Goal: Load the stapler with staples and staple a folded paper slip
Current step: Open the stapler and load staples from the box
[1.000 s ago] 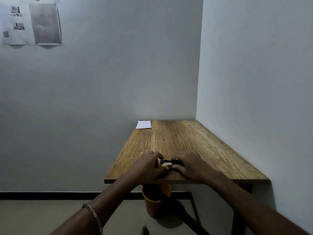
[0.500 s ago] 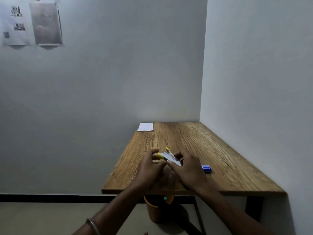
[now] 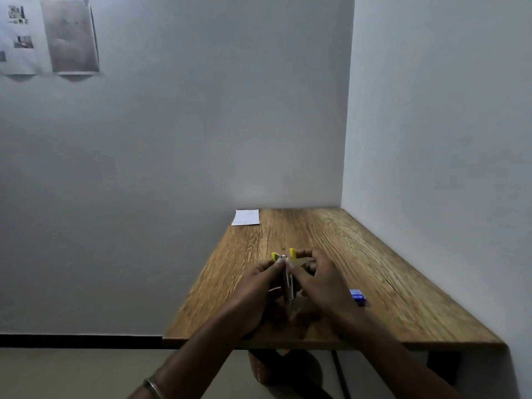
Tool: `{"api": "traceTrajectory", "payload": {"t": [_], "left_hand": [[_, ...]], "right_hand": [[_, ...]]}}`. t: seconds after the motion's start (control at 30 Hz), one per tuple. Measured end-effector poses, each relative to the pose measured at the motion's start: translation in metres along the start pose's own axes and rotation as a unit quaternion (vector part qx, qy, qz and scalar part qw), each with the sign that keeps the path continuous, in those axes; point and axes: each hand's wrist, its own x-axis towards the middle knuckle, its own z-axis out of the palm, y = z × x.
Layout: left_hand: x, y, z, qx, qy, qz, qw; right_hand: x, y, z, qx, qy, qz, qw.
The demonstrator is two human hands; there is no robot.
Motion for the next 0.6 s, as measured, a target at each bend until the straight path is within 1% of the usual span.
{"api": "traceTrajectory", "payload": {"t": [0.13,0.27,0.37,0.4,0.43,0.5,0.53,0.6], "left_hand": [[0.002,-0.001,0.007,0.01,-0.007,-0.012,1.0],[0.006,-0.003,0.011,0.081,0.033,-0.004,0.996],[0.008,-0.006,0.014,0.111,0.055,0.003,0.992],[0.01,-0.006,0.014,0.108,0.071,-0.003,0.992],[0.013,-0.006,0.013,0.092,0.105,-0.019,0.99],[0.021,-0.001,0.007,0.04,0.192,-0.06,0.979],[0.024,0.0,0.003,0.02,0.214,-0.076,0.974],[0.028,0.002,-0.001,-0.035,0.215,-0.103,0.971]], "right_hand": [[0.005,-0.001,0.005,0.004,0.006,0.008,1.0],[0.003,0.004,0.018,-0.031,0.023,0.017,0.999],[0.001,0.006,0.022,-0.026,0.051,0.026,0.998],[-0.001,0.005,0.024,-0.026,0.064,0.019,0.997],[-0.003,0.005,0.025,-0.024,0.079,0.003,0.997],[-0.008,0.004,0.026,0.0,0.092,-0.036,0.995],[-0.01,0.004,0.027,0.011,0.086,-0.044,0.995],[-0.012,0.006,0.025,0.031,0.07,-0.024,0.997]]}}
